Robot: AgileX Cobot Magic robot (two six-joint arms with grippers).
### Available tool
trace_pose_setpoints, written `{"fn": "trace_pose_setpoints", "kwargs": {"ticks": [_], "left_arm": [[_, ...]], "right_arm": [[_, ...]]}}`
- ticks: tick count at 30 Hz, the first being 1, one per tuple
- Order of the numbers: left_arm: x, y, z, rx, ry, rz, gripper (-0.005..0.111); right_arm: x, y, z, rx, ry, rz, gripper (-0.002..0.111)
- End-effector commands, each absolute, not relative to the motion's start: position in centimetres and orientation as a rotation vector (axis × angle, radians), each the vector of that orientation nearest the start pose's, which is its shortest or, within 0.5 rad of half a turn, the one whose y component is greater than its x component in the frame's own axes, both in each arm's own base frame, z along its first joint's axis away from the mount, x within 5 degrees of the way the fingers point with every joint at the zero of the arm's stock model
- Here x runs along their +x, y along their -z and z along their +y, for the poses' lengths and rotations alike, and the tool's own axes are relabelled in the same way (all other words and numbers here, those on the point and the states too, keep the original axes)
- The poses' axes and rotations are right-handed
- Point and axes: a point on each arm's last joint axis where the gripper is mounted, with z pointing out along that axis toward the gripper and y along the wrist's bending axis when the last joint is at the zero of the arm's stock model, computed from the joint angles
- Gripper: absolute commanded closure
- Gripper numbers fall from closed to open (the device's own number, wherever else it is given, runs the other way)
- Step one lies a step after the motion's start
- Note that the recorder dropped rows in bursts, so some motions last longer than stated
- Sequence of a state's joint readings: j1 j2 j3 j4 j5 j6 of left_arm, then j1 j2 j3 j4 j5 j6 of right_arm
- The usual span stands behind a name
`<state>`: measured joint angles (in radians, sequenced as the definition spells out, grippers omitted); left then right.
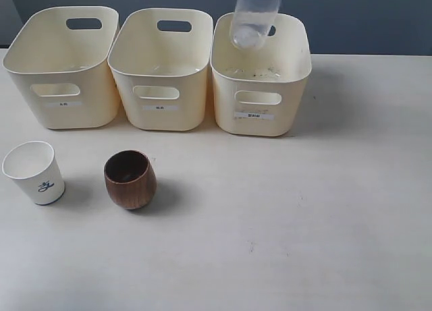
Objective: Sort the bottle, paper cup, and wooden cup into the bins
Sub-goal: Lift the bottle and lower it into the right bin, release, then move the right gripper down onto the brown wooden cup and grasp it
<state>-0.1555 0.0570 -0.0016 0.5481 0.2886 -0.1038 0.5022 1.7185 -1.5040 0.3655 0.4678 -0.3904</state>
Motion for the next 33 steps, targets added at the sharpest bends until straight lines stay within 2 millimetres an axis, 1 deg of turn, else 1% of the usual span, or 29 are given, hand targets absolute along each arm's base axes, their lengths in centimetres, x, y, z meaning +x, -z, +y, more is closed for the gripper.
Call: {"fn": "trace_pose_setpoints", "kwargs": {"ticks": [1, 2, 3, 4, 5, 7, 8, 9, 11, 12, 13, 14, 19, 22, 24, 25, 26, 27, 28, 29, 30, 31, 32, 33], "left_arm": [[5.9, -18.8, 0.4, 0.408, -0.313, 1.744, 0.107], [5.9, -18.8, 0.4, 0.408, -0.313, 1.744, 0.107], [5.9, -18.8, 0.4, 0.408, -0.313, 1.744, 0.107], [5.9, -18.8, 0.4, 0.408, -0.313, 1.744, 0.107], [5.9, -18.8, 0.4, 0.408, -0.313, 1.744, 0.107], [5.9, -18.8, 0.4, 0.408, -0.313, 1.744, 0.107], [5.9, -18.8, 0.4, 0.408, -0.313, 1.744, 0.107], [5.9, -18.8, 0.4, 0.408, -0.313, 1.744, 0.107], [5.9, -18.8, 0.4, 0.408, -0.313, 1.744, 0.107], [5.9, -18.8, 0.4, 0.408, -0.313, 1.744, 0.107], [5.9, -18.8, 0.4, 0.408, -0.313, 1.744, 0.107], [5.9, -18.8, 0.4, 0.408, -0.313, 1.744, 0.107], [5.9, -18.8, 0.4, 0.408, -0.313, 1.744, 0.107], [5.9, -18.8, 0.4, 0.408, -0.313, 1.744, 0.107], [5.9, -18.8, 0.4, 0.408, -0.313, 1.744, 0.107], [5.9, -18.8, 0.4, 0.408, -0.313, 1.744, 0.107], [5.9, -18.8, 0.4, 0.408, -0.313, 1.744, 0.107], [5.9, -18.8, 0.4, 0.408, -0.313, 1.744, 0.107], [5.9, -18.8, 0.4, 0.408, -0.313, 1.744, 0.107], [5.9, -18.8, 0.4, 0.408, -0.313, 1.744, 0.107], [5.9, -18.8, 0.4, 0.408, -0.313, 1.744, 0.107], [5.9, -18.8, 0.4, 0.408, -0.313, 1.744, 0.107], [5.9, -18.8, 0.4, 0.408, -0.313, 1.744, 0.107], [5.9, -18.8, 0.4, 0.408, -0.313, 1.744, 0.107]], "right_arm": [[39.0, -28.7, 21.1, -0.674, -0.373, 2.215, 0.108], [39.3, -28.0, 21.2, -0.676, -0.371, 2.233, 0.108], [39.9, -26.6, 21.5, -0.682, -0.365, 2.258, 0.108], [40.1, -26.1, 21.6, -0.684, -0.364, 2.267, 0.108], [40.4, -25.2, 21.7, -0.688, -0.362, 2.285, 0.108], [40.6, -24.4, 21.8, -0.690, -0.360, 2.300, 0.108], [40.6, -24.4, 21.8, -0.690, -0.359, 2.300, 0.106], [40.6, -24.4, 21.8, -0.693, -0.360, 2.306, 0.102], [40.5, -24.3, 21.8, -0.698, -0.366, 2.323, 0.084], [40.4, -24.2, 21.8, -0.703, -0.367, 2.331, 0.069], [40.4, -24.2, 21.8, -0.705, -0.368, 2.336, 0.057], [40.3, -24.2, 21.8, -0.708, -0.368, 2.342, 0.049], [40.2, -24.5, 21.8, -0.703, -0.374, 2.335, 0.047], [39.8, -25.9, 21.6, -0.699, -0.381, 2.311, 0.047], [39.2, -27.5, 21.4, -0.700, -0.388, 2.283, 0.047], [38.8, -28.6, 21.3, -0.700, -0.392, 2.267, 0.047], [37.8, -30.5, 21.0, -0.714, -0.398, 2.238, 0.047], [37.2, -31.5, 20.9, -0.725, -0.401, 2.222, 0.047], [35.7, -33.3, 20.9, -0.792, -0.407, 2.193, 0.047], [34.9, -33.9, 21.2, -0.843, -0.405, 2.182, 0.047], [33.2, -34.8, 22.1, -0.951, -0.416, 2.163, 0.047], [32.4, -35.0, 22.6, -1.008, -0.423, 2.149, 0.047], [30.6, -34.9, 24.5, -1.158, -0.450, 2.114, 0.047], [29.8, -34.9, 25.3, -1.215, -0.459, 2.091, 0.047]]}}
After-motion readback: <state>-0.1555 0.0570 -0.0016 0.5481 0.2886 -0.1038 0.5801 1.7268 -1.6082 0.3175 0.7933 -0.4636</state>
